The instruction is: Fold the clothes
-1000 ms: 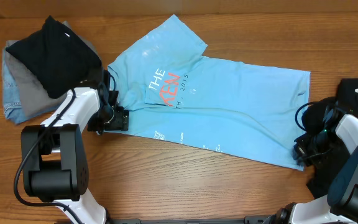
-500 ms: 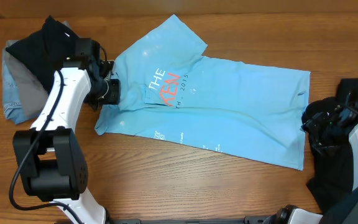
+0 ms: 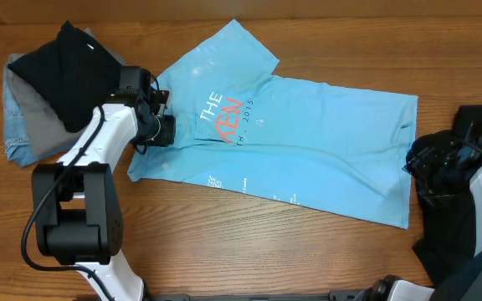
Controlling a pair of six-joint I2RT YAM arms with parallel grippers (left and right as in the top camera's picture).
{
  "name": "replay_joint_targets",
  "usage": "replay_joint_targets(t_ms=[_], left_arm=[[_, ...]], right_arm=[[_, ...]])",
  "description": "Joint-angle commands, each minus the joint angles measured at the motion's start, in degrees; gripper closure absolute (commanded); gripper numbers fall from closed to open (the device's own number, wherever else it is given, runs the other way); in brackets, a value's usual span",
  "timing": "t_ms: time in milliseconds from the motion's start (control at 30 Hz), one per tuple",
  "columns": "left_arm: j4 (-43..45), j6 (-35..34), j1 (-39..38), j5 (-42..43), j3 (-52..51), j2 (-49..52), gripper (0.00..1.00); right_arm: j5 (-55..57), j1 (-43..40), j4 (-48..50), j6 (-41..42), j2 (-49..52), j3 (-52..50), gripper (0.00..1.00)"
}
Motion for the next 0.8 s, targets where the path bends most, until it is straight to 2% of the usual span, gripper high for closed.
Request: replay_joint_targets(t_ms=[0, 267, 367, 433, 533, 633, 767], left_arm=[[1.2, 0.4, -0.1, -0.5, -0.6, 1.1, 0.96], [6.5, 0.0, 0.1, -0.5, 6.6, 1.1, 0.96], [10.2, -0.1, 0.1, -1.4, 7.5, 1.1, 0.87], [11.3, -0.1, 0.1, -2.5, 7.5, 1.1, 0.34], [9.5, 0.0, 0.1, -7.6, 7.5, 1.1, 0.05], [4.2, 0.0, 0.1, -12.4, 7.5, 1.1, 0.0], [-3.6, 0.0, 0.1, -13.4, 7.4, 1.1, 0.03]], right_arm=[[-0.3, -0.2, 0.5, -0.4, -0.3, 1.0, 0.38], [-0.3, -0.2, 0.9, -0.4, -0.3, 1.0, 0.38], [-0.3, -0.2, 0.9, -0.4, -0.3, 1.0, 0.38], [-0.3, -0.2, 0.9, -0.4, -0.3, 1.0, 0.38], [-0.3, -0.2, 0.9, -0.4, -0.3, 1.0, 0.38], [-0.3, -0.2, 0.9, -0.4, -0.3, 1.0, 0.37], [-0.3, -0.2, 0.9, -0.4, -0.3, 1.0, 0.37]])
